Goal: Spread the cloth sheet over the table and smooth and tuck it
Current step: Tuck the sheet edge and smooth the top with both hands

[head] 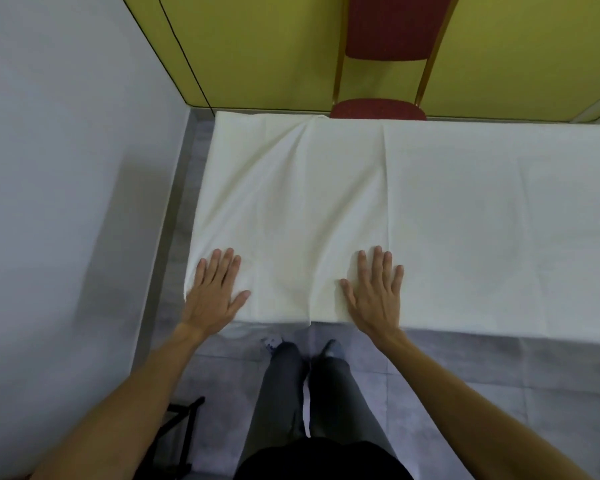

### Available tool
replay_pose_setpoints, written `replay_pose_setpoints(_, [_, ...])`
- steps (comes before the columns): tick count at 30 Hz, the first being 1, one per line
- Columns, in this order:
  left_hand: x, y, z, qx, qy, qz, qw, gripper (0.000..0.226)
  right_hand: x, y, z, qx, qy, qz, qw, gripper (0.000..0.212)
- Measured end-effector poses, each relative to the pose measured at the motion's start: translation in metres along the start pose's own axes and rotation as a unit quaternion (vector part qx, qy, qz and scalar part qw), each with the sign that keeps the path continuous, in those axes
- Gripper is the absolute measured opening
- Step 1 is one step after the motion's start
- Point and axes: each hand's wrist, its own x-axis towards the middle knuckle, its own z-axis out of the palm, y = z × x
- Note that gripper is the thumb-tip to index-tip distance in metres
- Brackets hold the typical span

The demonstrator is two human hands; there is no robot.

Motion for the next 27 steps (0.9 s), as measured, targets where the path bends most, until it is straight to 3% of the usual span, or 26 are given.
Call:
replay_pose_setpoints(5, [-0.018,-0.023,0.0,-0.004,0.004,-0.013,1.0,0.079,-0.005,-0.027,0.003,0.012,-0.008,-0.037,0.999,0.074])
replay_pose_setpoints(14, [-0.017,-0.045,-0.002,-0.04,0.041,0.035,0.998,0.085,-0.003,-0.037,0.002,0.005,-0.004,-0.011,1.0,0.079])
replay_pose_setpoints(17, [0.013,-0.031,-0.007,-0.064,0.061,0.038,0.995,0.082,0.016,-0.069,0.002,0.013,-0.009,-0.007,1.0,0.08])
replay_pose_setpoints(21, [0.064,-0.028,-0.015,-0.051,0.025,0.039,0.998,0.078,0.055,-0.115,0.01,0.017,-0.05,-0.045,0.998,0.077])
replay_pose_setpoints(27, [0.074,-0.035,-0.012,-0.066,0.038,0.014,0.997,0.088,0.063,-0.109,0.012,-0.02,-0.054,-0.036,0.998,0.075])
